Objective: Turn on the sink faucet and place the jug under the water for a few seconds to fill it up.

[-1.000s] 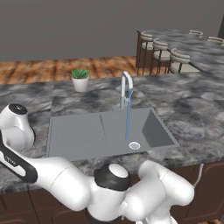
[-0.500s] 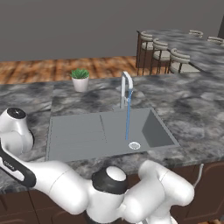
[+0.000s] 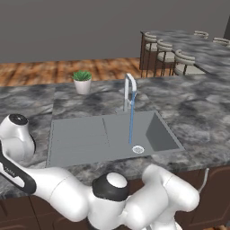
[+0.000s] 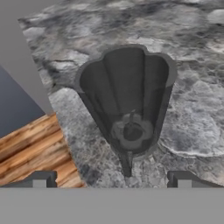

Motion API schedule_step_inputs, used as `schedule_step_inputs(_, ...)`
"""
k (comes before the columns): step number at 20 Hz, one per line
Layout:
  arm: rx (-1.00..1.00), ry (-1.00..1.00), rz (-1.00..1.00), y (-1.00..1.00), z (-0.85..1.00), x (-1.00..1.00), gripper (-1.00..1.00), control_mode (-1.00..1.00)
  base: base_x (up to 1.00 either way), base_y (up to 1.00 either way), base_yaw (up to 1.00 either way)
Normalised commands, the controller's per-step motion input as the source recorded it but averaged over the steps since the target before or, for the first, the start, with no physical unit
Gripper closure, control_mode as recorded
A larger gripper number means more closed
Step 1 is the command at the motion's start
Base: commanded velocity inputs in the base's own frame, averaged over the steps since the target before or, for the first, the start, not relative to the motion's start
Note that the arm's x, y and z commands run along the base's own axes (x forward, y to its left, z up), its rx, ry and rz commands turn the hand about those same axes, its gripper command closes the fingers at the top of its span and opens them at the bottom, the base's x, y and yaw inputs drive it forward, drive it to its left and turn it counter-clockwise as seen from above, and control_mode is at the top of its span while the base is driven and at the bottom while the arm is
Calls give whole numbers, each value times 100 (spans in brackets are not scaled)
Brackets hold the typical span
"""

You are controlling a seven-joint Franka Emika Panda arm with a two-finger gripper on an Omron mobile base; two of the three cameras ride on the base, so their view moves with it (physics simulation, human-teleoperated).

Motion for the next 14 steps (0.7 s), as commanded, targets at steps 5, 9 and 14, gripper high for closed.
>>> schedule_step_inputs(5,0,5,-1,3,-11,17,-100,-100,0,0,0)
schedule_step_inputs(9,0,6,-6,27,-1,8,-100,-100,0,0,0)
schedule_step_inputs(14,-1,1,-2,21,-1,0,-100,-100,0,0,0)
